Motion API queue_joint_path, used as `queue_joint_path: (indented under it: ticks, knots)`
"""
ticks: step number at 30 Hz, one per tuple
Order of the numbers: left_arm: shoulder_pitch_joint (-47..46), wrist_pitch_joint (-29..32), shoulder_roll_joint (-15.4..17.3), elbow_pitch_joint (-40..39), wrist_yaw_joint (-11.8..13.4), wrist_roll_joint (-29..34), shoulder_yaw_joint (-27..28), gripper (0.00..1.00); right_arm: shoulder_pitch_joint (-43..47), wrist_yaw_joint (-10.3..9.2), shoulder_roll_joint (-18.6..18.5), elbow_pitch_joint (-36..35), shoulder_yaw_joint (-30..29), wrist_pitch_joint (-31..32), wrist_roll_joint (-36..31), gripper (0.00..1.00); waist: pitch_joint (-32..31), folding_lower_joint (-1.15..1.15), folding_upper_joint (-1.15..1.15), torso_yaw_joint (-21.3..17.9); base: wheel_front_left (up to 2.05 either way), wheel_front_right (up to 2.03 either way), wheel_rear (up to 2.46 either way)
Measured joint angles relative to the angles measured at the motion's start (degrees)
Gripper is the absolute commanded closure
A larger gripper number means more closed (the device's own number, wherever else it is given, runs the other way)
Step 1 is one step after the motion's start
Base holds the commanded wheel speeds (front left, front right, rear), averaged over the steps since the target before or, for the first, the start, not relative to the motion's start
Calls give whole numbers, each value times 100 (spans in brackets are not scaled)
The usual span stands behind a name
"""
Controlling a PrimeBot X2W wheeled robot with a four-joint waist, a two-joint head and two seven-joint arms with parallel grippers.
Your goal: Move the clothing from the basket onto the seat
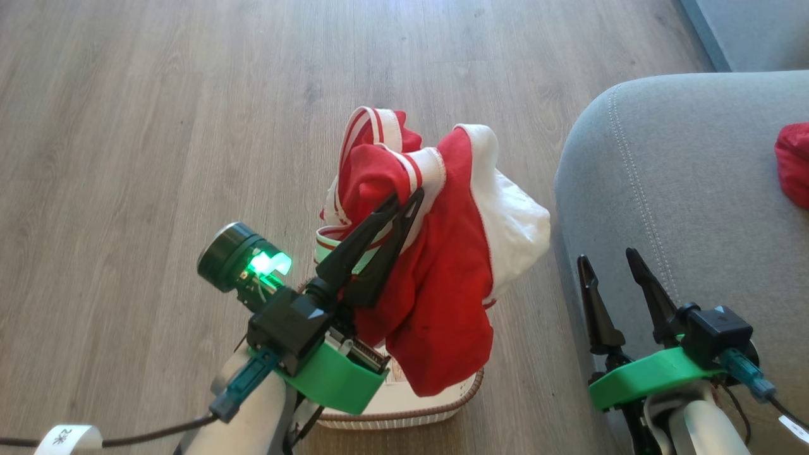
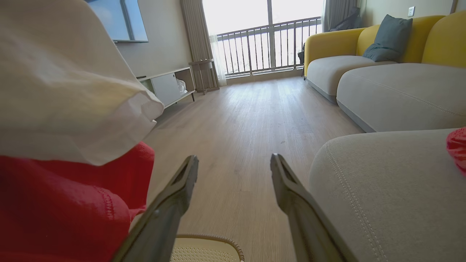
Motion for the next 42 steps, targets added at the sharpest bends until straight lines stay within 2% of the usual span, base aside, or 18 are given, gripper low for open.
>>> queue_joint_path:
  ticks: [10,14,19,25,32,42]
  knots:
    - [1,0,0,41,0,-32,75,100,96,0,-1,-158,-11,0,-463,0,30,0,0,-25,0,0,0]
    - [1,0,31,90,0,-32,132,100,97,0,-148,-645,589,0,-1158,0,40,0,0,-64,0,0,0]
    - [1,0,122,147,0,-32,212,100,218,0,-387,-1077,980,-1,-1471,0,77,0,0,-102,0,0,0]
    - [0,0,129,190,0,-33,245,100,339,0,-708,-1201,1582,-1,-1763,0,90,0,0,-110,0,0,0]
    - [0,0,135,226,0,-33,203,100,333,0,-753,-1203,1950,-1,-1811,0,98,0,0,-64,0,0,0]
    - [-5,1,214,368,0,-85,-142,100,32,0,-725,-1095,2303,-1,-2062,0,136,0,0,23,0,0,0]
